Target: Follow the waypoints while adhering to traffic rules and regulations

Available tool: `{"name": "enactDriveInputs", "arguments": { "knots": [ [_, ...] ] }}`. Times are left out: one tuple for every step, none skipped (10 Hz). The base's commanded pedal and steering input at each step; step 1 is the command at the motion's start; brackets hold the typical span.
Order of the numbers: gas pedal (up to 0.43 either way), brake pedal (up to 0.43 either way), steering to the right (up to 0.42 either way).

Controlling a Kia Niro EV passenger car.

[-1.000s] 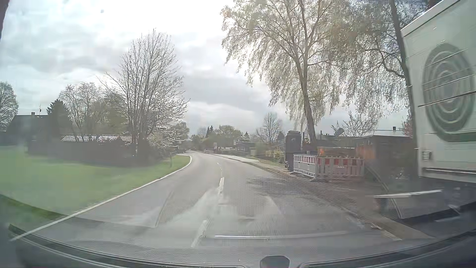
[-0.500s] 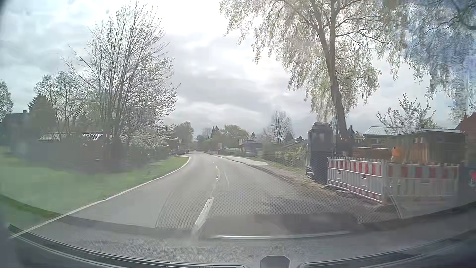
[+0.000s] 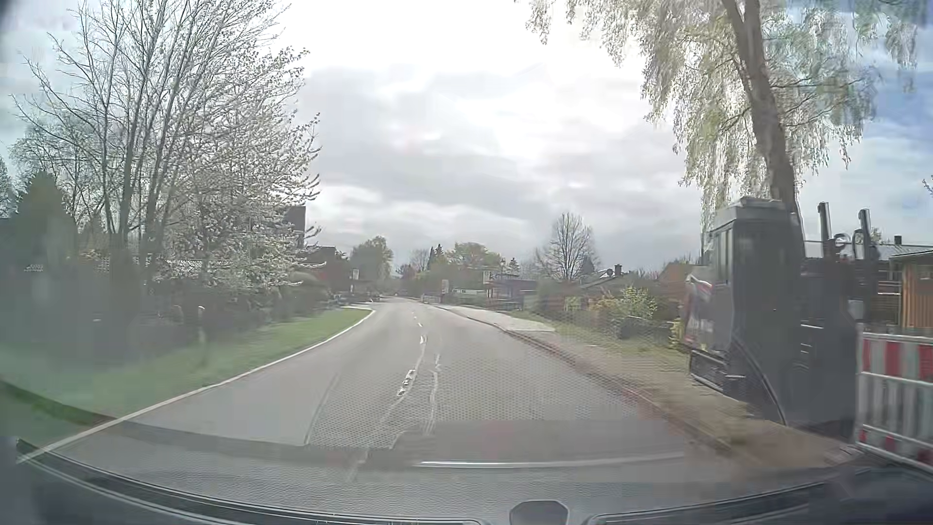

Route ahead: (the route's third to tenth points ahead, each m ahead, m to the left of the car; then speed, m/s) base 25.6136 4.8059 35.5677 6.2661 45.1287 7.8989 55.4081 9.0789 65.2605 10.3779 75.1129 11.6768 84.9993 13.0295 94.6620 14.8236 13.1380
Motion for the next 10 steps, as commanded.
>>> {"name": "enactDriveInputs", "arguments": {
  "knots": [
    [0.157, 0.0, -0.023],
    [0.157, 0.0, -0.023],
    [0.157, 0.0, -0.023],
    [0.157, 0.0, -0.022],
    [0.157, 0.0, -0.022],
    [0.157, 0.0, -0.023],
    [0.157, 0.0, -0.023],
    [0.157, 0.0, -0.024],
    [0.169, 0.0, -0.027],
    [0.169, 0.0, -0.027]
  ]
}}
